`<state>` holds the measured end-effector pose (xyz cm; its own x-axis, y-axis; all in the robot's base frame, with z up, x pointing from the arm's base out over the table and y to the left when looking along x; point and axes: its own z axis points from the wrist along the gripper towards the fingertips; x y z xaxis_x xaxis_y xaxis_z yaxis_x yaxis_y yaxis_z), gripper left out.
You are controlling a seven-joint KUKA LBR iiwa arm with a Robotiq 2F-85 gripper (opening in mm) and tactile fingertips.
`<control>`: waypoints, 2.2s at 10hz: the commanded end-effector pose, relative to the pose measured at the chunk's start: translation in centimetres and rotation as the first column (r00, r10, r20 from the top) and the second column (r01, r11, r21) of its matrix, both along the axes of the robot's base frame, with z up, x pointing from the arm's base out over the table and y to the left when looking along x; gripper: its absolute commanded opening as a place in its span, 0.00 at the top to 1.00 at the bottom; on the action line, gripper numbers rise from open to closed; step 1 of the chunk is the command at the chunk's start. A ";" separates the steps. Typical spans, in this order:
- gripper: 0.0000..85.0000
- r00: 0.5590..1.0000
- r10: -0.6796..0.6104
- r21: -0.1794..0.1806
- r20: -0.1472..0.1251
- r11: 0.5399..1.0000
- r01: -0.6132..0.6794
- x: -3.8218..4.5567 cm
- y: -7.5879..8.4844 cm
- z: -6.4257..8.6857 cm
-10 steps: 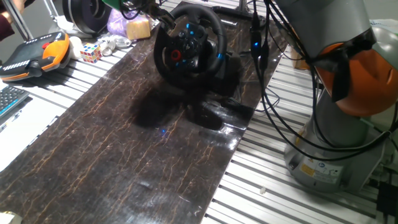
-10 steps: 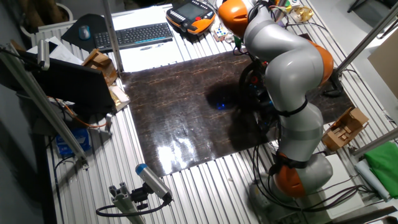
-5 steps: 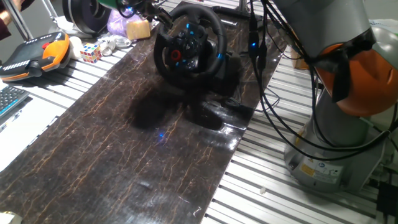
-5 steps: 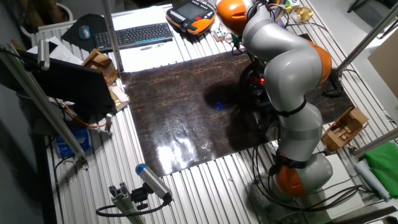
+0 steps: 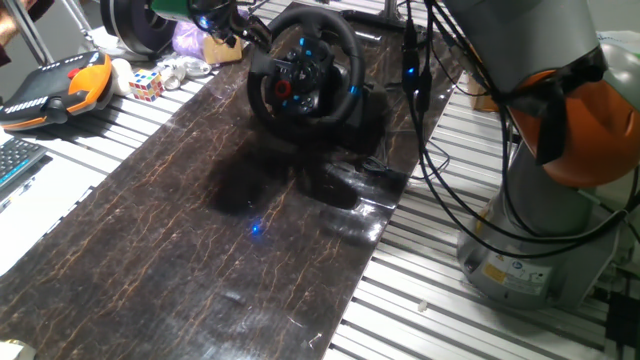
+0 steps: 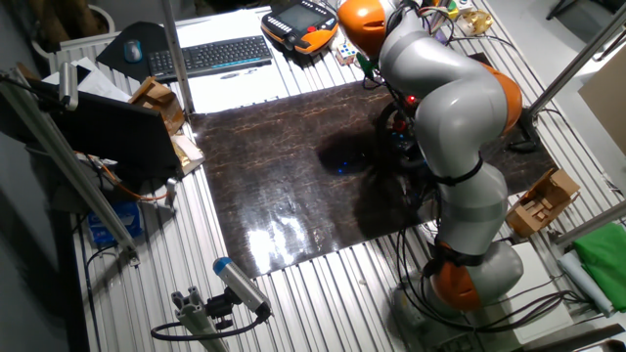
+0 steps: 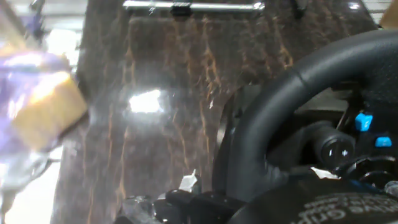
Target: Rotate the steering wheel 90 degrees clockwise
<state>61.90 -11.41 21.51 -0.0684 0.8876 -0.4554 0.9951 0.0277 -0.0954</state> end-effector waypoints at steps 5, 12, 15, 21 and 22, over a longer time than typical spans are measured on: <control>0.76 0.977 0.206 0.169 -0.045 0.966 -0.196 -0.93 3.0 0.2; 0.99 0.850 0.527 0.355 -0.003 0.795 -0.492 -3.20 4.7 0.2; 0.99 0.776 0.630 0.351 0.019 0.723 -0.595 -3.84 5.0 0.2; 0.99 0.753 0.656 0.390 0.044 0.683 -0.618 -4.32 5.3 0.1; 0.99 0.757 0.652 0.394 0.044 0.684 -0.613 -4.31 5.3 0.1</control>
